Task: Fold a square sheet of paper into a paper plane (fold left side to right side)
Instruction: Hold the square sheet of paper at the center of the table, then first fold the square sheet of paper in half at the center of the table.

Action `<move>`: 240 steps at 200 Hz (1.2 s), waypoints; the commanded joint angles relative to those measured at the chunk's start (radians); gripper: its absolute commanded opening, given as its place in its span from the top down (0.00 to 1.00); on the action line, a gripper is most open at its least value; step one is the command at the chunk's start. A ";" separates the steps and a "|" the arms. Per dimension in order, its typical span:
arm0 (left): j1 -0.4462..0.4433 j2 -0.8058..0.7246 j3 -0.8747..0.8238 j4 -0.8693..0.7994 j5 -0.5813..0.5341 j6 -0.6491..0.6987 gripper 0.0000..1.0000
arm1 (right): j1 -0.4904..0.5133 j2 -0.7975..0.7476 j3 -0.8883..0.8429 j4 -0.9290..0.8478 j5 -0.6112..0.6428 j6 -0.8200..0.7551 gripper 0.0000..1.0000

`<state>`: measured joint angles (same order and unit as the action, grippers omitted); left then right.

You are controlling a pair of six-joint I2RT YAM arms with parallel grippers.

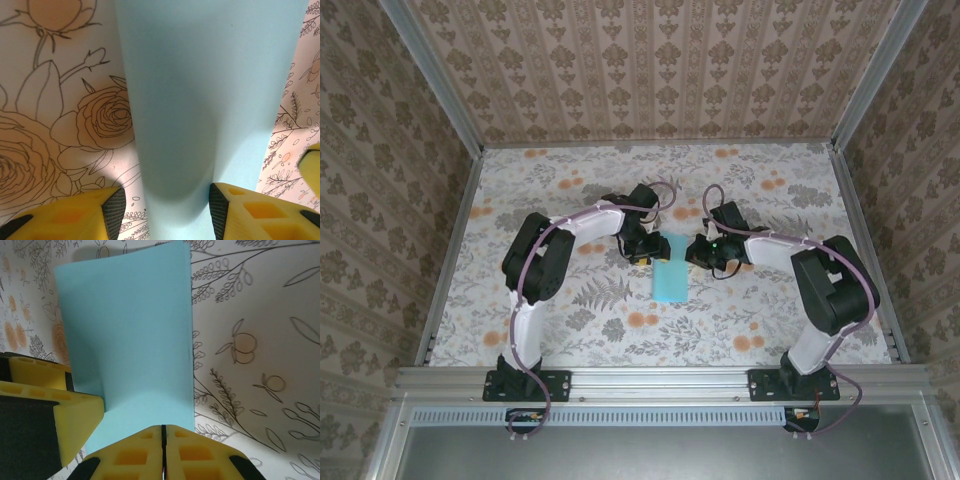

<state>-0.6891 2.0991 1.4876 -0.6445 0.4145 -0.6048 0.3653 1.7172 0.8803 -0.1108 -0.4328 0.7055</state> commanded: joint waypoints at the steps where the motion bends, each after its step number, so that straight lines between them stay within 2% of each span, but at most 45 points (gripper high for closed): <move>1: -0.057 0.102 -0.025 0.054 0.017 0.030 0.48 | 0.012 0.040 0.036 -0.008 -0.027 0.009 0.91; 89: -0.054 0.072 -0.021 0.060 0.019 0.038 0.48 | 0.023 0.113 0.070 -0.149 0.030 -0.013 0.91; 171: 0.016 -0.190 -0.045 0.104 0.035 0.082 0.42 | 0.023 0.142 0.070 -0.192 0.052 -0.019 0.91; 202: 0.012 -0.234 -0.096 0.185 0.128 0.043 0.49 | 0.023 0.147 0.077 -0.192 0.054 -0.018 0.91; 240: -0.007 -0.201 -0.153 0.270 0.221 0.001 0.59 | 0.023 0.153 0.082 -0.190 0.049 -0.018 0.92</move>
<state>-0.6804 1.8709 1.3792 -0.4297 0.5468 -0.5766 0.3809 1.8156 0.9668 -0.2287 -0.4267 0.6991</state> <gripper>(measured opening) 0.420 0.088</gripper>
